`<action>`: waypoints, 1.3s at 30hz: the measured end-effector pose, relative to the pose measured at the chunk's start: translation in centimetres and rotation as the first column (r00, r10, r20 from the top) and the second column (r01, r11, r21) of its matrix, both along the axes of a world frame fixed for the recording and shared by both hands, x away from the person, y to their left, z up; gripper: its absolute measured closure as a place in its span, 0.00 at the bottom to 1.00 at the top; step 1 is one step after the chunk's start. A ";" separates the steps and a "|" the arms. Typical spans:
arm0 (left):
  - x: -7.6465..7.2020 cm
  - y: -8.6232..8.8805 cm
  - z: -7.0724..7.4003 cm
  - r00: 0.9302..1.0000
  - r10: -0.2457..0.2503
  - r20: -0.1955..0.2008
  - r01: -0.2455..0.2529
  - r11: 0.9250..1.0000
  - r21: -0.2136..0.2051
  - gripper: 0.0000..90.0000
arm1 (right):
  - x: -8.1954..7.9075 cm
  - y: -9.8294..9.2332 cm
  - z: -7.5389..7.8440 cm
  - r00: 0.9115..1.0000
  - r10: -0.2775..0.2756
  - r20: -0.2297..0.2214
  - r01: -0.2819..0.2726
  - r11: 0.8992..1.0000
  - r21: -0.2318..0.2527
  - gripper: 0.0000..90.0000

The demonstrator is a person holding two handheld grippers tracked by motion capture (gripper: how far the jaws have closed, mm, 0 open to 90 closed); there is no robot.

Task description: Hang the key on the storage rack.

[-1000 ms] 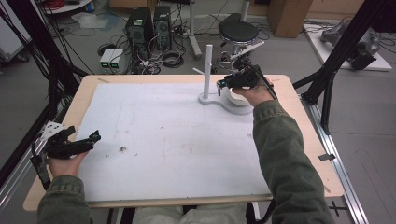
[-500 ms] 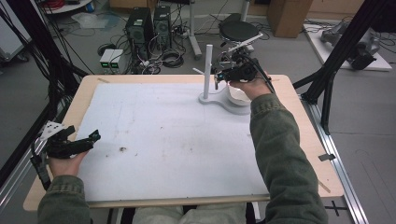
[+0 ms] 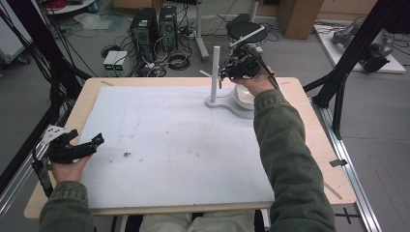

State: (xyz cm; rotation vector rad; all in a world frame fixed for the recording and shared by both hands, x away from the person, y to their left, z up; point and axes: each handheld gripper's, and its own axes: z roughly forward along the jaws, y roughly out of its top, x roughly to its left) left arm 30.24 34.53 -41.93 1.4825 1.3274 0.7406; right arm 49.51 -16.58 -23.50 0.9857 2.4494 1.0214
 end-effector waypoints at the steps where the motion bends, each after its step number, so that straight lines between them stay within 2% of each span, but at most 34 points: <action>1: 0.0 0.0 0.0 1.000 0.000 0.000 0.000 1.000 0.000 0.02 | 0.0 0.0 0.0 1.000 0.000 0.000 0.000 1.000 0.000 0.74; 4: 0.0 0.0 0.0 1.000 0.002 -0.001 -0.002 1.000 -0.002 0.02 | 0.4 0.2 0.2 1.000 -0.008 0.002 0.008 1.000 0.001 0.74; 7: 0.0 0.0 0.0 1.000 -0.001 -0.003 0.001 1.000 -0.007 0.02 | 0.8 0.2 0.6 1.000 -0.015 0.024 0.015 1.000 -0.006 0.74; 10: 0.0 -0.1 0.1 1.000 -0.004 0.006 0.004 1.000 -0.027 0.02 | 1.2 0.3 0.9 1.000 -0.018 0.019 0.018 1.000 -0.005 0.74; 18: 0.0 -0.2 0.0 1.000 -0.002 0.009 0.003 1.000 -0.031 0.02 | 1.9 0.8 0.6 1.000 -0.023 -0.011 0.023 1.000 -0.019 0.74; 21: 0.0 -0.1 0.0 1.000 -0.005 0.007 0.005 1.000 -0.028 0.02 | 2.2 0.8 0.5 1.000 -0.028 -0.006 0.028 0.999 -0.022 0.74; 30: 0.1 -0.1 0.0 1.000 -0.006 0.006 0.006 1.000 -0.031 0.02 | 3.3 1.1 0.1 0.998 -0.050 -0.024 0.049 0.998 -0.032 0.74; 32: 0.1 -0.1 0.0 1.000 -0.006 0.007 0.007 1.000 -0.031 0.02 | 3.4 1.1 0.0 0.998 -0.056 -0.025 0.055 0.998 -0.022 0.74; 36: 0.1 -0.1 0.0 1.000 -0.007 0.006 0.007 0.999 -0.033 0.02 | 3.6 1.1 0.2 0.998 -0.056 -0.020 0.056 0.998 -0.037 0.74; 39: 0.1 -0.1 0.0 1.000 -0.007 0.004 0.007 0.999 -0.033 0.02 | 3.8 1.0 0.1 0.998 -0.053 -0.026 0.052 0.998 -0.027 0.74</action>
